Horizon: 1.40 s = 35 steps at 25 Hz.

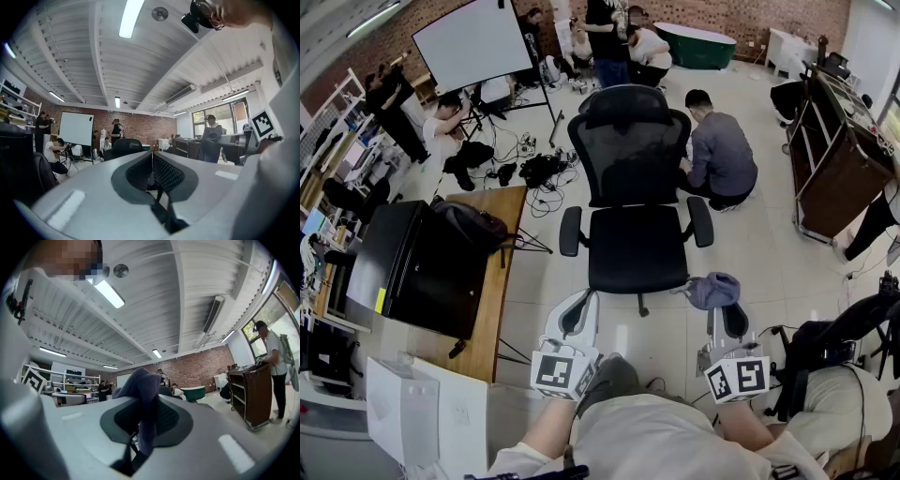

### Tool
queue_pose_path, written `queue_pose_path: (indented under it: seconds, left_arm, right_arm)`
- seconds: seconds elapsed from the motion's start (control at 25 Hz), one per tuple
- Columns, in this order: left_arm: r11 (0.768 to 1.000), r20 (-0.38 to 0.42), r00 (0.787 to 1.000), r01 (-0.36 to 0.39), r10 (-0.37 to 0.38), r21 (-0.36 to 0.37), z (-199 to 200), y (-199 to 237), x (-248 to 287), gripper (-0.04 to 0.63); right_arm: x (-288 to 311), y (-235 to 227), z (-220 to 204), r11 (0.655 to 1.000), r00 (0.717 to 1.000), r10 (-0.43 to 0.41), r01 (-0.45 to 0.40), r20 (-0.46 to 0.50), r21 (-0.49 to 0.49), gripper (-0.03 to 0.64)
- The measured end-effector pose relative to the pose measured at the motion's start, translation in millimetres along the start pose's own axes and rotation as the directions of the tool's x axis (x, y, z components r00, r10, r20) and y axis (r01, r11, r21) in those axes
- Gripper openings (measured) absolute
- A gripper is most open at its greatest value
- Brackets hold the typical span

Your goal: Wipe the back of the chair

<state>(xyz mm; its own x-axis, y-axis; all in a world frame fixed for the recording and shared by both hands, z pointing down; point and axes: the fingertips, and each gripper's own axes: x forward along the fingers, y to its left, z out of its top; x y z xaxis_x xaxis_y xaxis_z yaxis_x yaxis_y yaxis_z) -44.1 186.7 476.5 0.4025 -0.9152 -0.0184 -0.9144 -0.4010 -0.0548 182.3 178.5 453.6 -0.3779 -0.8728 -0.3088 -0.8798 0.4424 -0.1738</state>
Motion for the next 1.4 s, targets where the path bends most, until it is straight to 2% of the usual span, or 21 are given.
queue_pose_path:
  seconds: [0.08, 0.16, 0.36, 0.64, 0.76, 0.88, 1.0, 1.16, 1.24, 1.32, 1.4]
  left_arm:
    - [0.999, 0.124, 0.992, -0.006, 0.002, 0.032, 6.5, 12.6, 15.0, 0.015]
    - [0.999, 0.176, 0.984, -0.01, 0.002, 0.046, 6.7, 26.5, 29.1, 0.015]
    - [1.0, 0.168, 0.986, -0.002, -0.001, 0.015, -7.2, 75.0, 84.8, 0.016]
    - [0.999, 0.202, 0.978, 0.04, -0.045, 0.03, 35.7, 147.6, 156.3, 0.015]
    - [0.997, 0.215, 0.975, 0.047, -0.058, 0.055, 39.0, 180.4, 177.1, 0.015]
    - [0.997, 0.193, 0.98, 0.035, -0.046, 0.062, 28.8, 205.4, 205.3, 0.015]
    - [0.999, 0.113, 0.993, 0.018, -0.022, 0.04, 15.8, 217.9, 237.3, 0.015]
    - [0.999, 0.16, 0.987, -0.029, 0.021, 0.046, 21.3, 233.2, 282.4, 0.015]
    - [0.999, 0.144, 0.989, -0.031, 0.025, 0.038, 18.1, 231.8, 297.4, 0.015]
    - [0.999, 0.135, 0.991, -0.027, 0.021, 0.037, 18.3, 229.7, 307.8, 0.015]
    - [0.999, 0.125, 0.992, -0.033, 0.028, 0.039, 17.6, 228.5, 313.9, 0.015]
  right_arm:
    - [7.6, -5.5, -4.3, 1.0, 1.0, -0.001, 0.001, -0.001, -0.027, 0.049]
    - [19.1, -9.6, -10.6, 0.999, 1.0, -0.003, 0.004, 0.002, -0.044, 0.049]
    - [82.0, -20.8, -39.8, 0.999, 1.0, -0.026, 0.025, -0.012, -0.038, 0.049]
    - [192.1, -11.0, -16.9, 0.995, 1.0, -0.01, 0.013, 0.026, -0.095, 0.049]
    - [225.6, -4.1, -26.3, 0.995, 0.999, -0.024, 0.029, 0.048, -0.097, 0.049]
    - [259.2, -13.8, -55.3, 0.997, 0.999, -0.038, 0.038, 0.011, -0.062, 0.049]
    - [297.4, -32.4, -70.3, 0.998, 1.0, -0.017, 0.017, -0.014, -0.058, 0.049]
    - [366.3, -65.3, -98.8, 0.999, 0.998, 0.01, -0.013, -0.058, -0.05, 0.049]
    - [410.3, -78.9, -134.2, 0.996, 0.991, 0.007, -0.018, -0.134, -0.084, 0.049]
    - [470.8, -82.0, -186.6, 0.996, 0.97, 0.017, -0.039, -0.243, -0.084, 0.049]
    - [540.0, -74.0, -235.2, 0.995, 0.962, 0.053, -0.074, -0.266, -0.066, 0.049]
